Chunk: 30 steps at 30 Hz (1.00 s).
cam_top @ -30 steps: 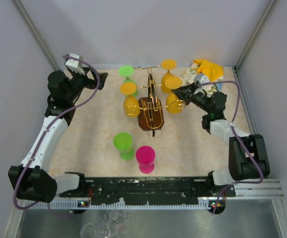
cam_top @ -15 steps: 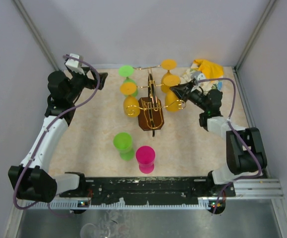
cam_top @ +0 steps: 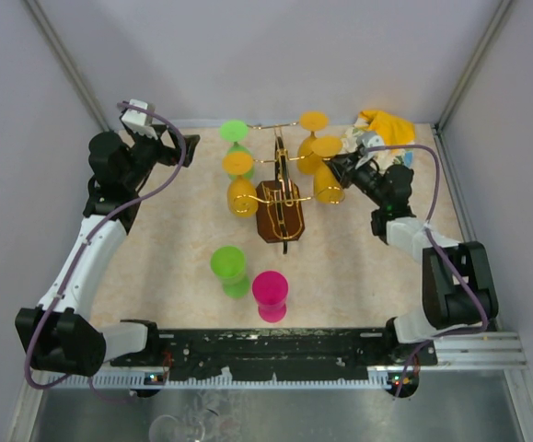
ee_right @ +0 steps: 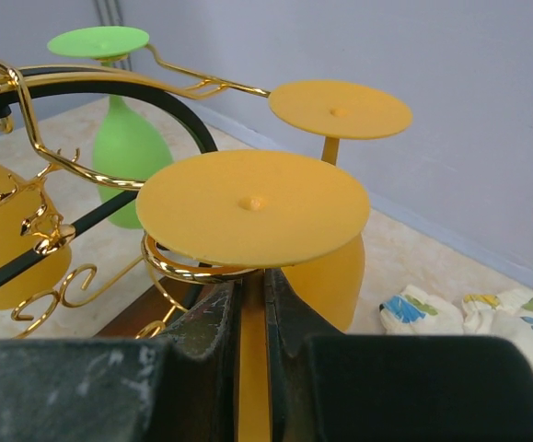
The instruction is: Place the wine glass upside down on the wine glass rack
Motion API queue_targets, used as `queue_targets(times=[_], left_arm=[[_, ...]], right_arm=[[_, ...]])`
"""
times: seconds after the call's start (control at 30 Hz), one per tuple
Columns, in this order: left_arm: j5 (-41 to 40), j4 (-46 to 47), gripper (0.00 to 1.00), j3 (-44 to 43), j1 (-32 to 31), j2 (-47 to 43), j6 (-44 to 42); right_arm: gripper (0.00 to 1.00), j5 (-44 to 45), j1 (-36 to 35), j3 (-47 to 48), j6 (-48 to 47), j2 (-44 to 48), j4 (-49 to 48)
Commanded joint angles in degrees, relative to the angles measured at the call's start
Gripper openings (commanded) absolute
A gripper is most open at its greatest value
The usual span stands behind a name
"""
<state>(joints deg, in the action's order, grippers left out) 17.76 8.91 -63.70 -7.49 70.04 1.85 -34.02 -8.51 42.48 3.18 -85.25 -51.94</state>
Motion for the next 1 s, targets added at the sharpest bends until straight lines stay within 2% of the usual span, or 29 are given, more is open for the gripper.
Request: queue_targets(times=[0.0,0.37,0.57,0.73,0.97], left_arm=[[-0.3,0.2,0.99,0.6,0.3,-1.4,-0.4],[-0.1,0.5,0.99,1.2,0.4,-1.5,0.0],[-0.1,0.3,0.99,1.2,0.4,-1.9,0.4],[-0.4,-1.6,0.99,1.3,0.4,-2.7,0.9],[-0.4,-2.3,0.99,1.7,0.4,-3.7,1.1]], right_arm=[[0.00,2.8,0.5,0.2,-2.5,4.0,-0.7],[0.00,-0.7,0.7,-2.1,-5.0,7.0,2.5],[0.00,-3.8,0.6,-4.1,-4.8,7.7,0.4],[0.12,-5.2,0.5,-4.5,-4.2,7.4,-1.0],[0.11,-5.5,-1.0,-4.3,-3.0,7.2,-2.7]])
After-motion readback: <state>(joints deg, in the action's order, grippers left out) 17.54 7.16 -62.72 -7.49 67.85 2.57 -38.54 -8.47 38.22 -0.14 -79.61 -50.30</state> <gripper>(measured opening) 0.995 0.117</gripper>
